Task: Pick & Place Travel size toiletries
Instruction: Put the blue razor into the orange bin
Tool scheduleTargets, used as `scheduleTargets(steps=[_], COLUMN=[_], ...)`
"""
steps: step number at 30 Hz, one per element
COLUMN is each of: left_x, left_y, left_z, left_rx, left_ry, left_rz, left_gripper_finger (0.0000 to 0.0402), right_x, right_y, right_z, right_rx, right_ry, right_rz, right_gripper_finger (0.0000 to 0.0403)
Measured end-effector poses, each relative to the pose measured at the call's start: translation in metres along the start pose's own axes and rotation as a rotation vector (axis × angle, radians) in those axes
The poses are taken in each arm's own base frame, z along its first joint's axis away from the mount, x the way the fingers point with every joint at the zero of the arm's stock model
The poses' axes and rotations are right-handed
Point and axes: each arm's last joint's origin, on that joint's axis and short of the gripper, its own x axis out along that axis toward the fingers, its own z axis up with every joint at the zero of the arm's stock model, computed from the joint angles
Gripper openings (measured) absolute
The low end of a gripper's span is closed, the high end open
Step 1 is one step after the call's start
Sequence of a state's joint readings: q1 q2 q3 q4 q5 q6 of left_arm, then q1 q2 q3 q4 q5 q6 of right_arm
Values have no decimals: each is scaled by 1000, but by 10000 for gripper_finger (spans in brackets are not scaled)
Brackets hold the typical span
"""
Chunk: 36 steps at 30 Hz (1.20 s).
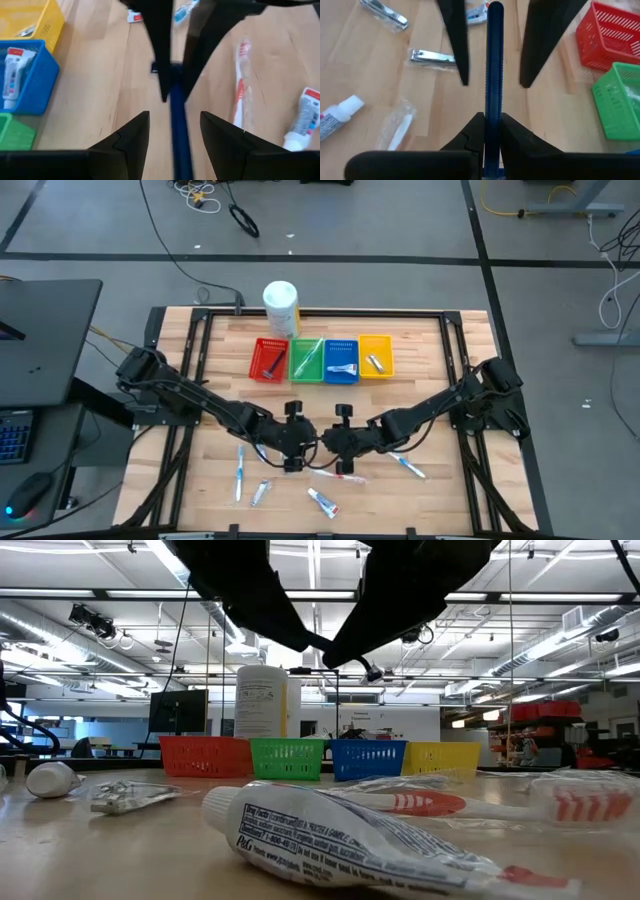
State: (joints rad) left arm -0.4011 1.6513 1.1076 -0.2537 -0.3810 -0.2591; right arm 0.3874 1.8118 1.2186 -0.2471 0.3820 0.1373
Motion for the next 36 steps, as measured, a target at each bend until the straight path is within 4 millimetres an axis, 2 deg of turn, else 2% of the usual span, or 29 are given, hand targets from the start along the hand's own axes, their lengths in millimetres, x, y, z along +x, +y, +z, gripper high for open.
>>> scheduleTargets(steps=[6,16,19,26,31,36], left_x=[1,1,2,2,3,3], left_y=[0,0,1,1,6,8], left_z=[0,0,-1,-1,-4,-6], left_rx=[-43,-60,-82,-123,-181,-180], left_ry=[-3,4,7,8,54,65], left_rz=[6,-1,-1,5,22,54], left_gripper_finger=[168,62,42,51,45,43], right_x=[0,1,2,2,3,3], right_y=[0,-3,-4,-6,-6,-7], right_z=[0,1,1,1,1,1], right_rx=[-22,-21,-37,-65,-71,-105], right_ry=[-4,-3,-1,-1,5,7], right_rz=[-1,-4,-7,-11,51,0], right_gripper_finger=[41,46,57,70,71,72])
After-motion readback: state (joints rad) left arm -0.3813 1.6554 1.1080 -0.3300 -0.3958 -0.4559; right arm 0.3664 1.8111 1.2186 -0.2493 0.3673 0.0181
